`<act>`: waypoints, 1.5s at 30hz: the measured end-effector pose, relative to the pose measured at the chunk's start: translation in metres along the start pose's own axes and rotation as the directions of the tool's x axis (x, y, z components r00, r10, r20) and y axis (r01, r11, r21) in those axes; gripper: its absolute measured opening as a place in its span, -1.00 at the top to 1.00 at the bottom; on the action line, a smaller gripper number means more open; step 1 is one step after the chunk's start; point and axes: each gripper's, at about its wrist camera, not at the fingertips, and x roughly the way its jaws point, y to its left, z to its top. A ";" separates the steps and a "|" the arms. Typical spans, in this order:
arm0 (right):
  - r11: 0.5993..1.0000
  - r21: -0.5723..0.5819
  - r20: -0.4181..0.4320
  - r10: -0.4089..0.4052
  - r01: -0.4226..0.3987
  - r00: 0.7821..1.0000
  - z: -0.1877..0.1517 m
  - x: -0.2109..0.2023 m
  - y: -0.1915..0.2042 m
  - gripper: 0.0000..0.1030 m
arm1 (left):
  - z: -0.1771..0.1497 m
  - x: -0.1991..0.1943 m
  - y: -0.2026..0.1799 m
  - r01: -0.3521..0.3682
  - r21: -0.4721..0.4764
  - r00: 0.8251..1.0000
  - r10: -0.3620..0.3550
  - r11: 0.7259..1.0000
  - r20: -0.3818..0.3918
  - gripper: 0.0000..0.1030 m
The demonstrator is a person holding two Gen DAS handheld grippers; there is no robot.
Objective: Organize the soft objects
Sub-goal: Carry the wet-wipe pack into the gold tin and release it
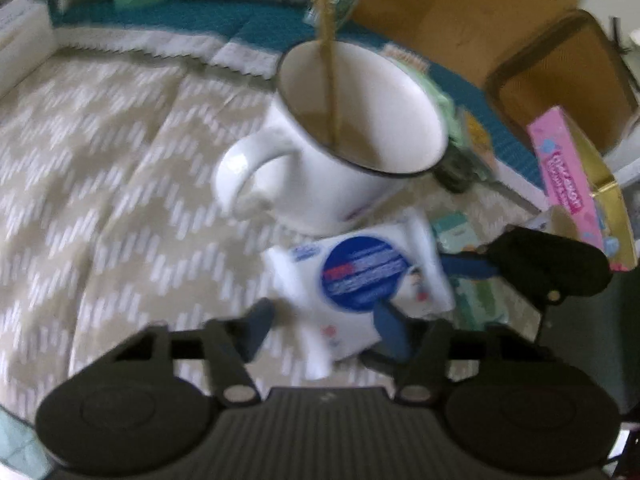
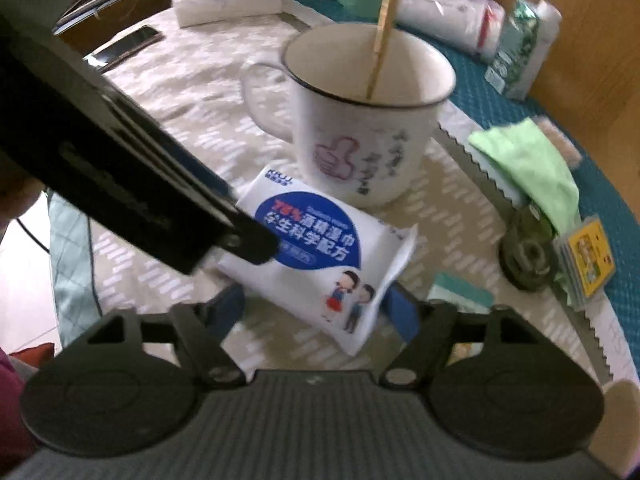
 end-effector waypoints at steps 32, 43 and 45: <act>0.833 0.485 0.117 -0.363 0.266 0.925 -0.217 -0.218 -0.098 -0.06 | -0.039 0.018 -0.326 0.171 0.585 0.982 -0.185 0.793 -0.036 0.35; 0.638 0.636 -0.033 -0.540 0.434 0.841 -0.251 -0.199 -0.198 -0.20 | 0.007 0.091 -0.411 -0.058 0.615 0.996 0.002 0.787 0.091 0.07; 0.620 0.680 -0.003 -0.531 0.392 0.847 -0.258 -0.205 -0.197 -0.20 | 0.006 0.089 -0.414 -0.133 0.596 0.988 0.062 0.792 0.139 -0.17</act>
